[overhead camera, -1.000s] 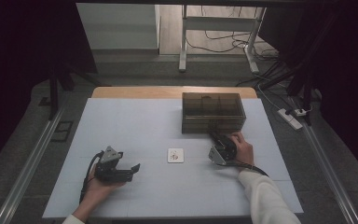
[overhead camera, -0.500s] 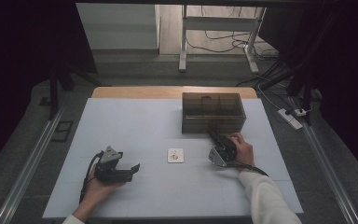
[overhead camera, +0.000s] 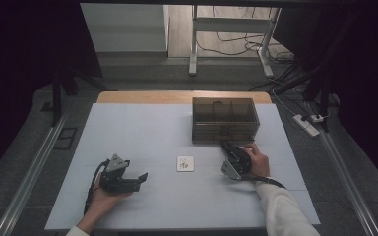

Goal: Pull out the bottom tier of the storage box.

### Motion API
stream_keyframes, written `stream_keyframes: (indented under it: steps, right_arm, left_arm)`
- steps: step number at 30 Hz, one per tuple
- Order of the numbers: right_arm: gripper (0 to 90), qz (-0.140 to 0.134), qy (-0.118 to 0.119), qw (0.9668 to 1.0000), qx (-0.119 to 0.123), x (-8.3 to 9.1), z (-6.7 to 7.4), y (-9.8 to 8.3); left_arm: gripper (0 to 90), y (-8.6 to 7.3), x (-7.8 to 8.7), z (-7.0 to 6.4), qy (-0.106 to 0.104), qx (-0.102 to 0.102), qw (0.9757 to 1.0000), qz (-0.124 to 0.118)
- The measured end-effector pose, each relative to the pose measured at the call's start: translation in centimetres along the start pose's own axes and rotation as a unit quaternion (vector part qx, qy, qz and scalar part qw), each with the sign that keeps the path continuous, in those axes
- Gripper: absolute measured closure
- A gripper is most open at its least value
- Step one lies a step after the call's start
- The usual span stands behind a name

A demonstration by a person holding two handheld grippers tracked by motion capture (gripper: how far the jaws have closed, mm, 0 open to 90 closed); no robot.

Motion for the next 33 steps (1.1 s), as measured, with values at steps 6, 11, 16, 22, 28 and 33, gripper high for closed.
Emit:
stream_keyframes:
  steps: [6,11,16,22,28,33]
  right_arm:
    - [76.7,-0.005,0.007,0.9997,-0.021,0.0,-0.1,0.1]
    - [68.1,-0.001,0.022,0.9982,-0.055,0.3,-0.4,0.1]
    - [63.0,0.003,0.056,0.9913,-0.119,0.5,-0.8,0.4]
    - [58.8,-0.002,0.093,0.9747,-0.203,1.0,-1.7,0.7]
    - [57.3,-0.013,0.118,0.9581,-0.261,1.5,-2.3,1.0]
    - [56.1,-0.02,0.14,0.9467,-0.289,1.7,-2.6,1.5]
  left_arm:
    - [13.8,0.0,0.0,0.1,0.0,0.0,1.0,-0.001]
    - [13.8,0.1,0.1,0.1,0.0,0.001,1.0,-0.002]
    - [13.8,0.1,0.1,0.0,-0.001,0.001,1.0,-0.002]
    - [13.8,0.1,0.1,0.0,0.0,0.0,1.0,-0.002]
    - [13.8,0.1,0.0,0.0,0.0,-0.001,1.0,-0.001]
    - [13.8,0.1,0.1,0.0,-0.001,-0.002,1.0,-0.002]
Point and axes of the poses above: each handheld gripper's, and its own axes: x roughly backward along the jaws, y roughly out of its top, z roughly to its left, the point moved 8 cm from there along -x, roughly forward along the jaws, and after that the axes turned 4 degrees about x, right-handed, at the moved point
